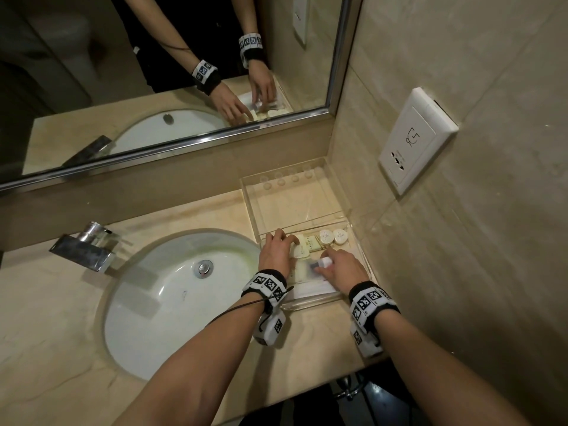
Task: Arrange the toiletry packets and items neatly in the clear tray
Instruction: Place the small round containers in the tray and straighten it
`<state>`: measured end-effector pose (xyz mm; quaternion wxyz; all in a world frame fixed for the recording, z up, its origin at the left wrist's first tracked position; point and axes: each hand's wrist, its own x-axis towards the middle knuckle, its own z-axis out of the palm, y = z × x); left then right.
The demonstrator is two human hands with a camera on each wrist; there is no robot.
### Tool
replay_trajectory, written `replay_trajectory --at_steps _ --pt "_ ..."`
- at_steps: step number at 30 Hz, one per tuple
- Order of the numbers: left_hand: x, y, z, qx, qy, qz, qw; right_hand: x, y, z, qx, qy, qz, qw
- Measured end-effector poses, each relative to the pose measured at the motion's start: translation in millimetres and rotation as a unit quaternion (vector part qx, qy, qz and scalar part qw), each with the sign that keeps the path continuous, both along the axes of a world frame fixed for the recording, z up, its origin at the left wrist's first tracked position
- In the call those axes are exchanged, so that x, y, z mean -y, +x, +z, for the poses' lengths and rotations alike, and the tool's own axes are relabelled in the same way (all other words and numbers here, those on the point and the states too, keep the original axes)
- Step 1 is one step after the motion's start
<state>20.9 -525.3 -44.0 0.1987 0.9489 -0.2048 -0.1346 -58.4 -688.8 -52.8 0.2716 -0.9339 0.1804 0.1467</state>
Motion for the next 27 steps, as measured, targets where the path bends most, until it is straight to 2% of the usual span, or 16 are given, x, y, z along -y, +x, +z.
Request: replay_trajectory --at_steps 4,8,19,27 --pt "-10 6 0 -0.039 -0.033 -0.011 0.999 1 -4 1 0.01 0.016 0.018 1.0" --pt "-23 4 -4 -0.025 -0.038 -0.011 0.999 -5 -2 2 0.017 0.046 0.016 0.999" --pt "-9 -1 -2 0.032 0.019 0.014 0.999 -5 -2 3 0.032 0.065 0.021 0.997" --pt "-2 1 2 0.004 0.022 0.019 1.0 -4 -3 6 0.032 0.076 0.022 0.996"
